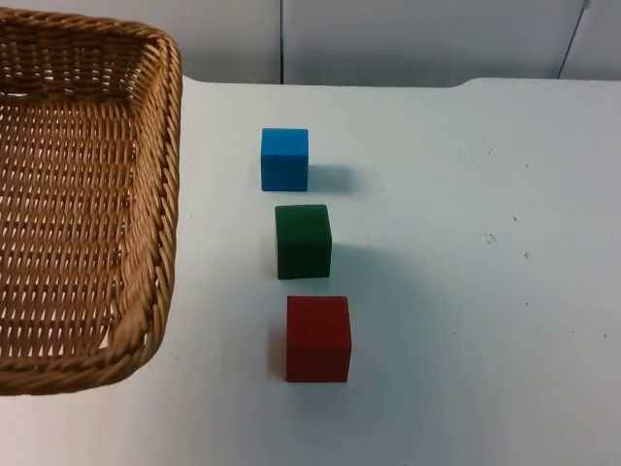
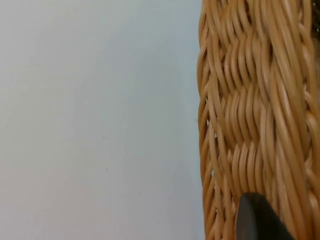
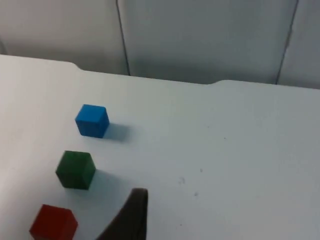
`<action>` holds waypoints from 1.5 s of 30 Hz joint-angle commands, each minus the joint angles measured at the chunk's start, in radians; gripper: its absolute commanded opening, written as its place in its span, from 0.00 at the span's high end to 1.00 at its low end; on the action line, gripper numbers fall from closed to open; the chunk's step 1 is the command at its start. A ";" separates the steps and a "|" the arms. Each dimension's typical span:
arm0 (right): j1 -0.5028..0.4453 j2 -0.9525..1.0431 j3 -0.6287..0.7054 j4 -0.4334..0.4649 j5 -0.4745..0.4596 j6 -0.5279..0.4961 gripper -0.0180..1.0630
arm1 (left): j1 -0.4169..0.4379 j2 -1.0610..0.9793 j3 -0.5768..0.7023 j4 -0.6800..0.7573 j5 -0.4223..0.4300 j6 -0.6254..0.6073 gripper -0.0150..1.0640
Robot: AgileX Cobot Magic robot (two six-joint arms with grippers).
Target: Pick up the basket with the left hand and place the blue cube into the basket with the right hand.
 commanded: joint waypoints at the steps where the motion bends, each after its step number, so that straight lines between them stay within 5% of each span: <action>1: -0.007 0.151 -0.080 0.067 -0.024 -0.043 0.03 | 0.003 -0.001 -0.002 -0.037 0.038 0.013 0.99; 4: -0.007 0.300 -0.186 0.150 -0.024 -0.086 0.03 | 0.003 -0.001 -0.002 -0.037 0.038 0.013 0.99; 7: -0.007 0.566 -0.372 0.371 0.023 -0.216 0.03 | 0.003 -0.001 -0.002 -0.035 0.038 0.013 0.99; 10: 0.021 0.717 -0.468 0.469 0.046 -0.257 0.03 | 0.003 -0.001 -0.002 -0.032 0.038 0.013 0.99; 14: 0.132 0.915 -0.608 0.453 0.044 -0.222 0.03 | 0.003 -0.001 -0.002 -0.030 0.038 0.013 0.99; 18: 0.271 1.098 -0.763 0.335 0.017 -0.113 0.03 | 0.003 -0.001 -0.002 -0.028 0.038 0.013 0.99; 22: 0.452 1.358 -0.970 0.057 -0.045 0.141 0.03 | 0.003 -0.001 -0.002 -0.028 0.030 0.013 0.99; 26: 0.520 1.505 -1.078 -0.051 -0.056 0.247 0.03 | 0.003 -0.001 -0.002 -0.025 0.030 0.013 0.99; 34: 0.589 1.712 -1.204 -0.158 -0.062 0.371 0.03 | 0.003 -0.001 -0.002 -0.032 0.028 0.014 0.99; 42: 0.603 1.841 -1.236 -0.389 -0.083 0.707 0.03 | 0.003 -0.001 -0.002 -0.030 0.016 0.014 0.99; 45: 0.603 1.869 -1.238 -0.412 -0.111 0.743 0.03 | 0.003 -0.001 -0.002 -0.032 0.009 0.014 0.99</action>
